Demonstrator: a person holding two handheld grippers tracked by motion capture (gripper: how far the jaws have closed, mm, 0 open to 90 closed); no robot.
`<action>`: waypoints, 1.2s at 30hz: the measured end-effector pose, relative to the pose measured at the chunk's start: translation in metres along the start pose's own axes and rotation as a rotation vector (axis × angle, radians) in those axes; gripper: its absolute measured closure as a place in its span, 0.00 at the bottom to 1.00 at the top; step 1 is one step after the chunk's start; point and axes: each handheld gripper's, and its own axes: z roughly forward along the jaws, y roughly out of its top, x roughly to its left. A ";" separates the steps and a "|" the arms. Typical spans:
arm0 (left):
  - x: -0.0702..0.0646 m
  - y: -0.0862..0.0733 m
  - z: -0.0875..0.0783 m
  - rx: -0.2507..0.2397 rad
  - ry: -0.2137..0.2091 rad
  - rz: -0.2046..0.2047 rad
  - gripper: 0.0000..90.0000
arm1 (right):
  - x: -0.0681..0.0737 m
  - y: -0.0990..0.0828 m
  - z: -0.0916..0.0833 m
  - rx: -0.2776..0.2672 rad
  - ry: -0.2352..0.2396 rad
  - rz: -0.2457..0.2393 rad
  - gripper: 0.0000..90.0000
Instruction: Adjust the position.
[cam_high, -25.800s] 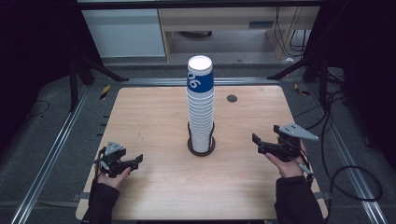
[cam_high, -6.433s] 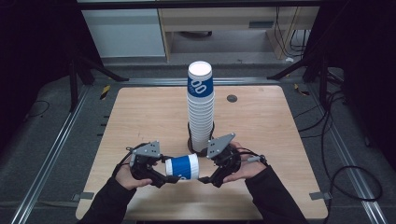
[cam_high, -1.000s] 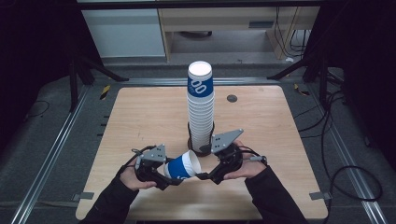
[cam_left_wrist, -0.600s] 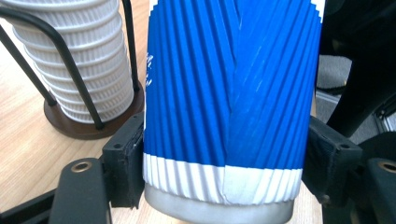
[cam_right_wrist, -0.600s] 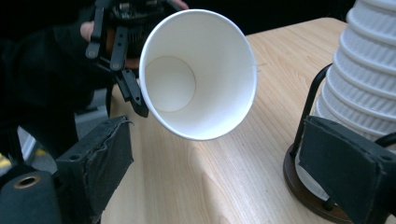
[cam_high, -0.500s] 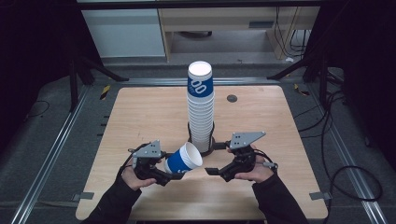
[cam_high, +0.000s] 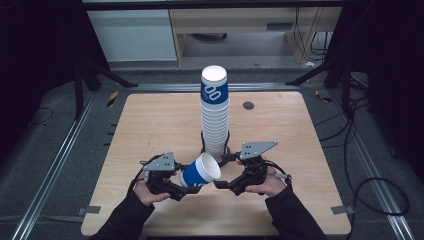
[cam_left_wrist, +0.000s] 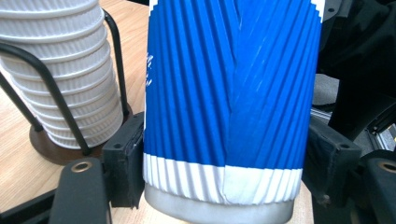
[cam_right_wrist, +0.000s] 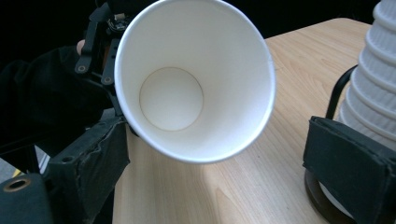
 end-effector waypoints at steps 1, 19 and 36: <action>-0.001 0.000 0.000 -0.003 0.000 0.002 0.29 | 0.000 0.000 0.001 -0.001 0.004 0.001 0.08; -0.007 0.003 0.009 -0.003 -0.006 0.026 0.29 | 0.003 0.003 0.024 -0.003 0.065 0.017 0.08; -0.008 0.002 0.011 0.009 -0.024 0.027 0.29 | 0.003 0.003 0.026 -0.006 0.108 0.035 0.15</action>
